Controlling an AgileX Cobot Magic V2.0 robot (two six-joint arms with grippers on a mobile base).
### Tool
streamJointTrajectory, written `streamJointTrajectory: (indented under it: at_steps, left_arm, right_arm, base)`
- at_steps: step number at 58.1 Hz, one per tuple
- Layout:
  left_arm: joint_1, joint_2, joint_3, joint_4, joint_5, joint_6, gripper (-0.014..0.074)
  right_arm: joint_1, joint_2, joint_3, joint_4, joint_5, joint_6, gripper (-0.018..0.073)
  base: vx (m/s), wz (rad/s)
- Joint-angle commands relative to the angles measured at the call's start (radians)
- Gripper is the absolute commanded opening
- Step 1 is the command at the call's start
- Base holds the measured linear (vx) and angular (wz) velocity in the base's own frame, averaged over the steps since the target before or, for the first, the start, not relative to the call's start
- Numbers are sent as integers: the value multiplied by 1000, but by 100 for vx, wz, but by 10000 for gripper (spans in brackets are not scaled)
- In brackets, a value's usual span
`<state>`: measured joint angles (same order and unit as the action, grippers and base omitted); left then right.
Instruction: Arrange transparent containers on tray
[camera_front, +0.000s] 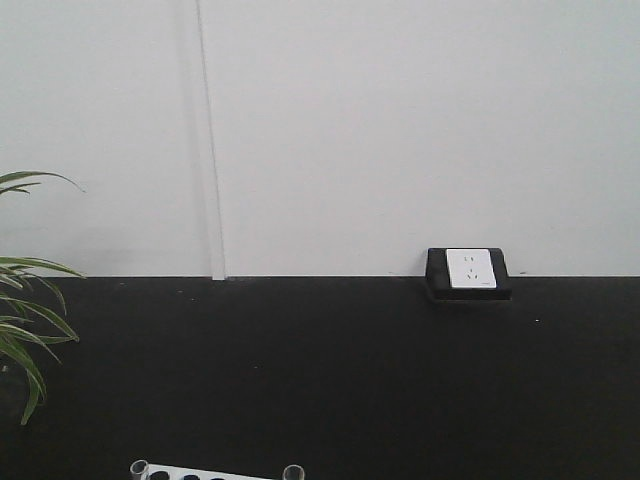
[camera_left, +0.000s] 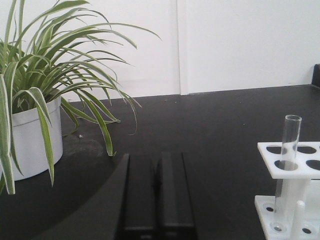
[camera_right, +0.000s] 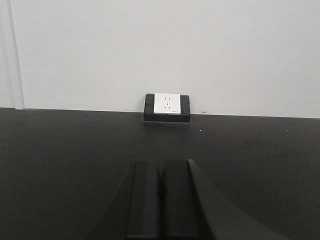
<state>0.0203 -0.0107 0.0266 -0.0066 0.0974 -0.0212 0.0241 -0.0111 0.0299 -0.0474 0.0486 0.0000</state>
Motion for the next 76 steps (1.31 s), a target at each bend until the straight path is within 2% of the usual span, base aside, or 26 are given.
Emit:
streamJointTrajectory:
  at_steps: [1,57,76]
  left_arm:
    - [-7,-24,36,-2,-82,-10,2]
    - [-7,-24,36,-2,-84,-10,2]
    - [-7,-24,30,-2,-200,-10,2]
  right_arm:
    - [-3,-7,9,-13,-81,0,-8]
    - [-3,-7,9,-13,-87,0,-8]
    - [-3,-7,9,-13,-214,0,-8]
  base:
    - [0,0]
    - [0,0]
    - [0,0]
